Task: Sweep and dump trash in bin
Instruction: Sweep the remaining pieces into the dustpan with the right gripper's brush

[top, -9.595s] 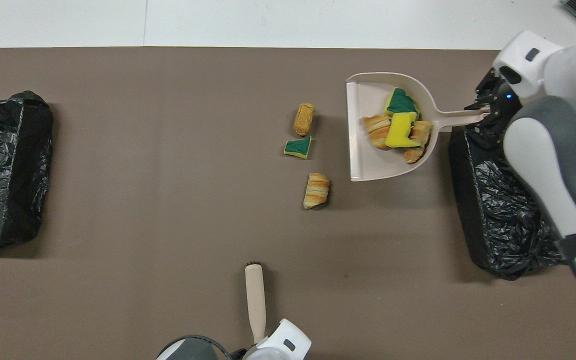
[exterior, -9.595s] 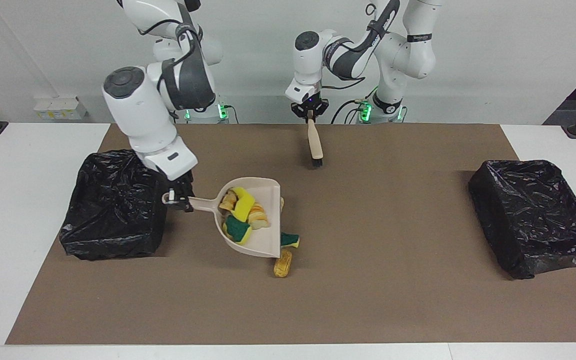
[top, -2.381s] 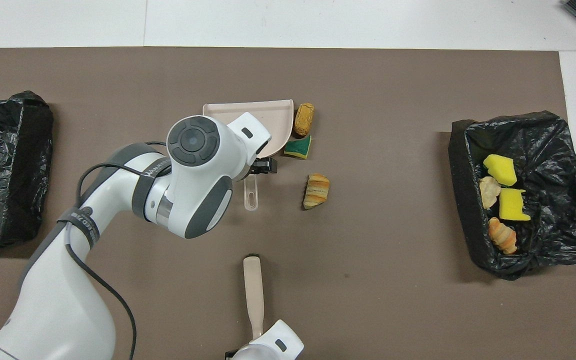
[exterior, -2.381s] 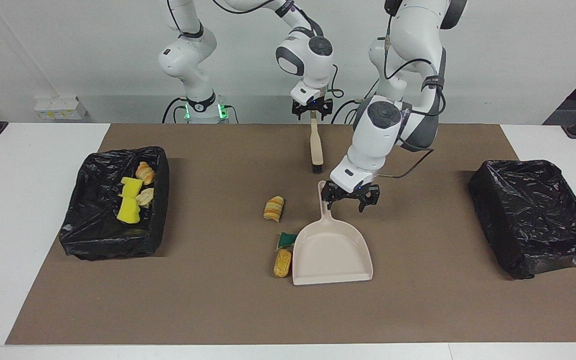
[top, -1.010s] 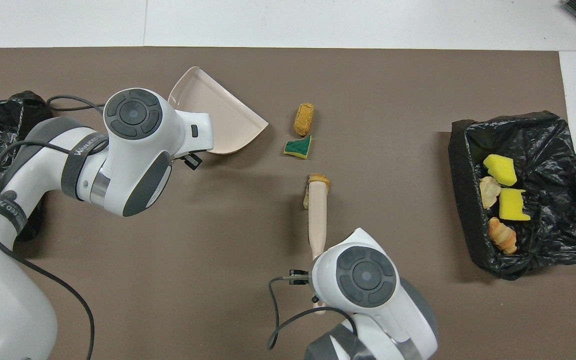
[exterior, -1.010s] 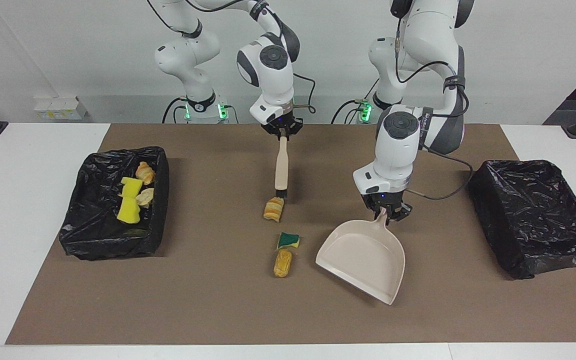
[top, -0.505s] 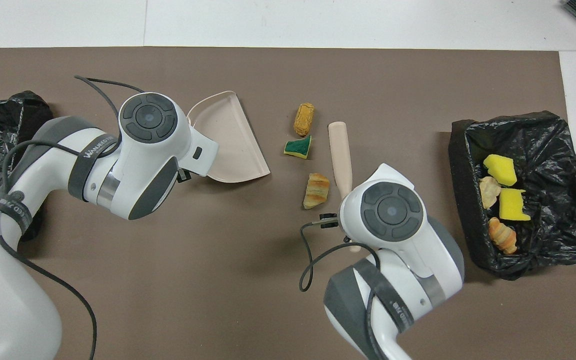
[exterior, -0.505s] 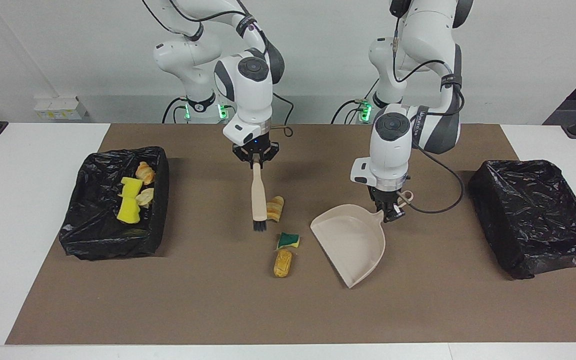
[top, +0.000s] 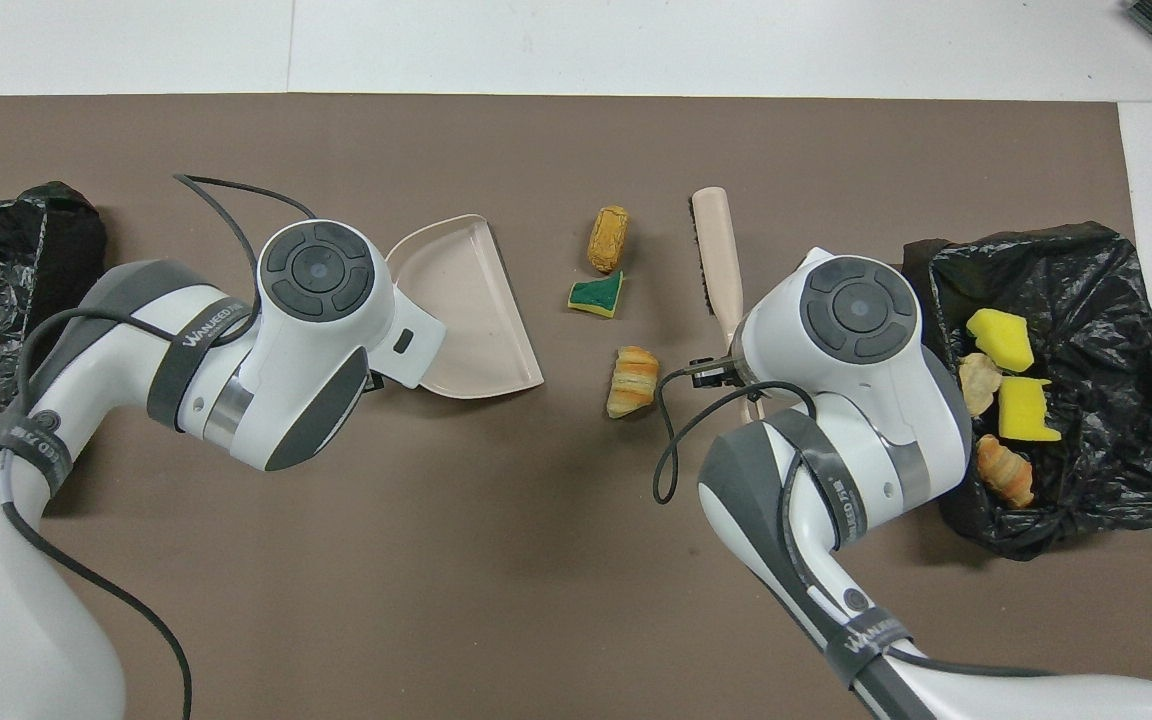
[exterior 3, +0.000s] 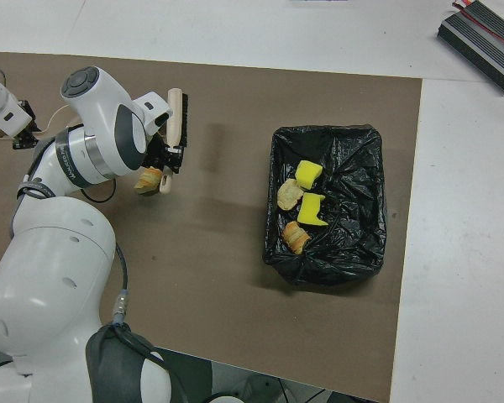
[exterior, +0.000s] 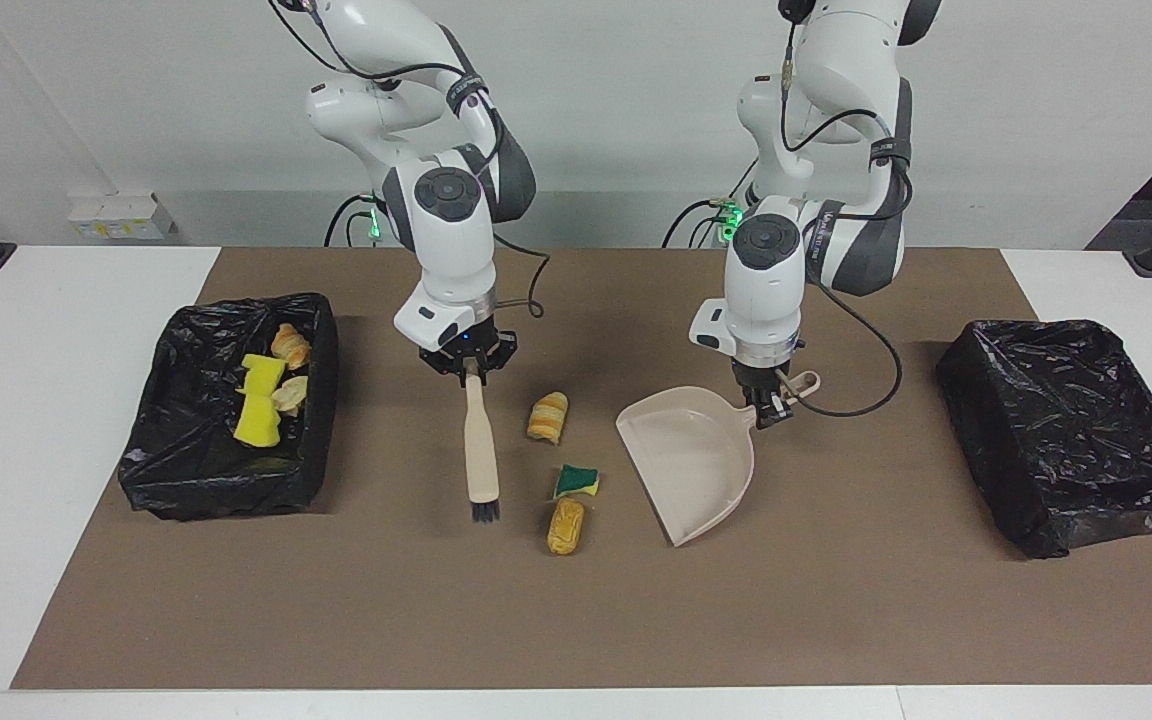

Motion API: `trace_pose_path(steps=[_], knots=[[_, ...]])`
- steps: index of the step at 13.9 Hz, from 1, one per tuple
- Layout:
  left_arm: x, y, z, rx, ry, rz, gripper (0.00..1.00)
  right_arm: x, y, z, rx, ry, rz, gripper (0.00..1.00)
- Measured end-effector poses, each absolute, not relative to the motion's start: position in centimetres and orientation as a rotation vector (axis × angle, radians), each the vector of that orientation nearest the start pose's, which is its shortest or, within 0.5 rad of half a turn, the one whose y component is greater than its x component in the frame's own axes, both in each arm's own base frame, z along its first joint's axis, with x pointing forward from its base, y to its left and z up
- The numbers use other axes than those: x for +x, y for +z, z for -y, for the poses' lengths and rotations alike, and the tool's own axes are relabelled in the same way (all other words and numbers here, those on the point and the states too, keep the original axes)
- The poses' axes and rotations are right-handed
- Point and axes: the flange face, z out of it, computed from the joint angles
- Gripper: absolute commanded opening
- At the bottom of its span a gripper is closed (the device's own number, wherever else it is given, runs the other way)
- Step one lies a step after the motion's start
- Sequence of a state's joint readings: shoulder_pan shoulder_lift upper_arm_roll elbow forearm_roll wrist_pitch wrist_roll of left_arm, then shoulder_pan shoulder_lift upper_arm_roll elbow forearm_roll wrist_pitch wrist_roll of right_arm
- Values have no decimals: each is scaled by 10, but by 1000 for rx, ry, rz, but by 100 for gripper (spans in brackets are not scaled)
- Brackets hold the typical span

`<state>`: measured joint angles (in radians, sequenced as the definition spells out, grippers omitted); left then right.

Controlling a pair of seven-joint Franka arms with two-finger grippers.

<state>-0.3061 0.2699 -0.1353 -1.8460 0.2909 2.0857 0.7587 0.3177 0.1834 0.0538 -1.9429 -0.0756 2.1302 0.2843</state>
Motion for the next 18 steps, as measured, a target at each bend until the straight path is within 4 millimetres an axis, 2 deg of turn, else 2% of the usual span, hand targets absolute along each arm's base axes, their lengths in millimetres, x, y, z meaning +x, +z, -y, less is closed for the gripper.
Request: trace_pose_path(steps=[4,7,9,14,18], knots=[[565,381,253,-2282,86,-1836,0,563,371,-226,-3176,-41,231,0],[563,377,251,-2283,95,-1837,0,555,351,-251,-3197,-17,275,0],[563,377,251,-2283,96,-1838,0,558,342,-261,-3216,-22,315,0],[561,374,249,-2284,107,-1837,0,588,324,-278,-3245,-24,394,0],[563,373,243,-2293,114,-1827,0,599,329,-305,-3205,5,400,0]])
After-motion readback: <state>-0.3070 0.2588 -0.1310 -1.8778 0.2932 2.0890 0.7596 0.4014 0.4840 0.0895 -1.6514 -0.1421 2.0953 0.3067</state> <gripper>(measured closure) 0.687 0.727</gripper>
